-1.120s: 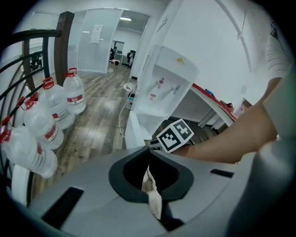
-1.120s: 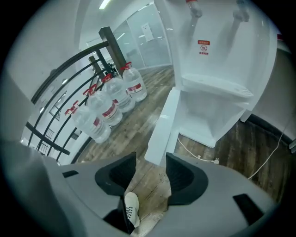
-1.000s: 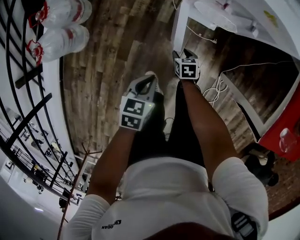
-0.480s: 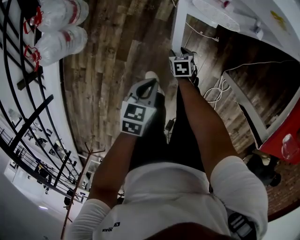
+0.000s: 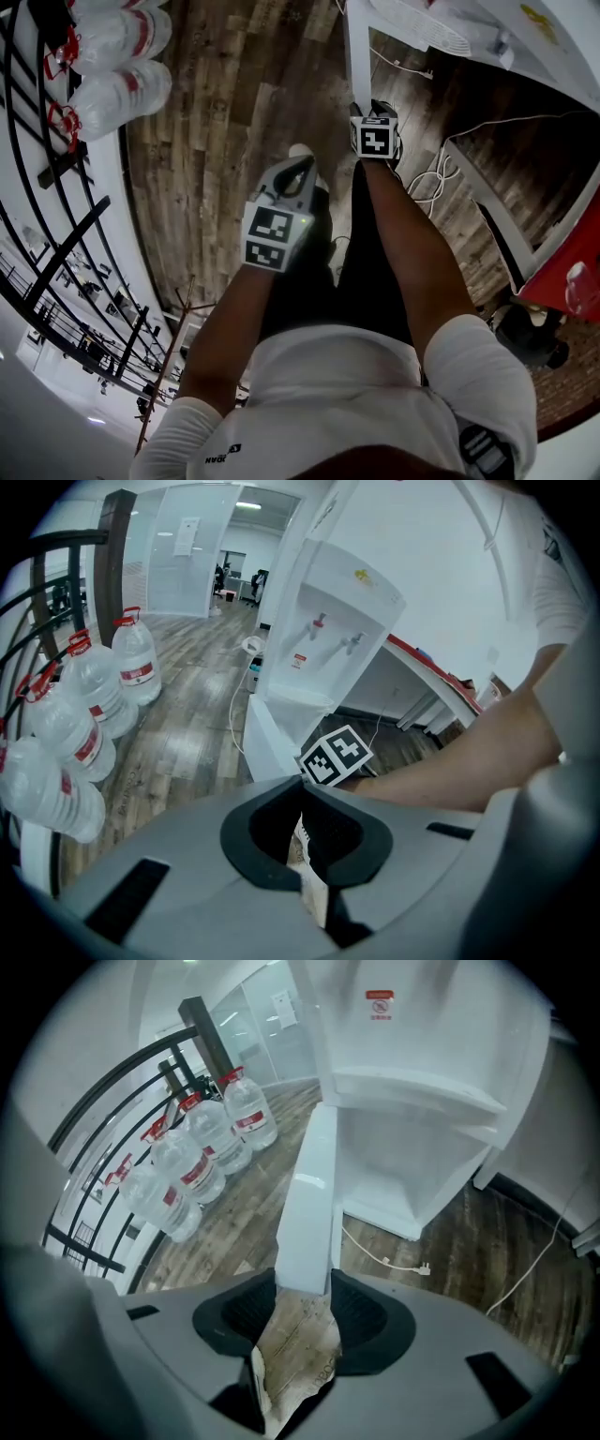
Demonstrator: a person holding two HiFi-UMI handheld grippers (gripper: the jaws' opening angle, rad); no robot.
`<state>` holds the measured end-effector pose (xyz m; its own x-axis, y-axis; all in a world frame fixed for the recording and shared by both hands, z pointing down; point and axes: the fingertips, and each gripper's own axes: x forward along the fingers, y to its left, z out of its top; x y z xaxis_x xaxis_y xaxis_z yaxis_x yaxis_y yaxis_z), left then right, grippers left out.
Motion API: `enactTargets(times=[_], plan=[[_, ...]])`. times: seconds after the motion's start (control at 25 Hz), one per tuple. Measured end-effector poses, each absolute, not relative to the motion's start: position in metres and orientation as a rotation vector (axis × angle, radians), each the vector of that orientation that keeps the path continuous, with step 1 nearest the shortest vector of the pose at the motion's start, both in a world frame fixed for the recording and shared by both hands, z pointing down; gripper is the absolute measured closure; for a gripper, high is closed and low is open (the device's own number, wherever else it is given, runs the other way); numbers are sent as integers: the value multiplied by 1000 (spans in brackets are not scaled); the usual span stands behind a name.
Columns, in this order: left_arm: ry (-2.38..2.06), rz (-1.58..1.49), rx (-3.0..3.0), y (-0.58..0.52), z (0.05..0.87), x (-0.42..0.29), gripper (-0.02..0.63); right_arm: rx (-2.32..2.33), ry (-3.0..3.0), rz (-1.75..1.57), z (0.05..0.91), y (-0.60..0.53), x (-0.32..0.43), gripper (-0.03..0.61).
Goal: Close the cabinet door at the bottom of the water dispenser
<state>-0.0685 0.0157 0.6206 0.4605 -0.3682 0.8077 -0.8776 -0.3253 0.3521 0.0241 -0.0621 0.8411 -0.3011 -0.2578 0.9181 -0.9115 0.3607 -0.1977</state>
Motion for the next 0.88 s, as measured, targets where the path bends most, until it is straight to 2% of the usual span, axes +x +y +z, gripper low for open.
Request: enactTargets(times=[0.88], plan=[[-919,885,1995,-16,622,-11,614,1256,-1651,1086,841,-95,135,388]])
